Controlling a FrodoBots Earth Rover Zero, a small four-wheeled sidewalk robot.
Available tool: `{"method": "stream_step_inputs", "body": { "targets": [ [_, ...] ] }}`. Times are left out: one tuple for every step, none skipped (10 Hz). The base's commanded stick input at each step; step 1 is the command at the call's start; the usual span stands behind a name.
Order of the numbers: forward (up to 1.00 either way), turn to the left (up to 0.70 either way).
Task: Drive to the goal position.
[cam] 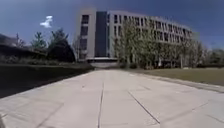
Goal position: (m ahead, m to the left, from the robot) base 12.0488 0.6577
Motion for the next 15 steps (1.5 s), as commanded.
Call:
{"method": "stream_step_inputs", "body": {
  "targets": [
    [1.0,0.0],
    [1.0,0.0],
    [1.0,0.0],
    [1.0,0.0],
    [1.0,0.0],
    [1.0,0.0],
    [1.0,0.0],
    [1.0,0.0],
    [1.0,0.0],
    [1.0,0.0],
    [1.0,0.0],
    [1.0,0.0],
    [1.0,0.0],
    [1.0,0.0],
    [1.0,0.0]
  ]
}}
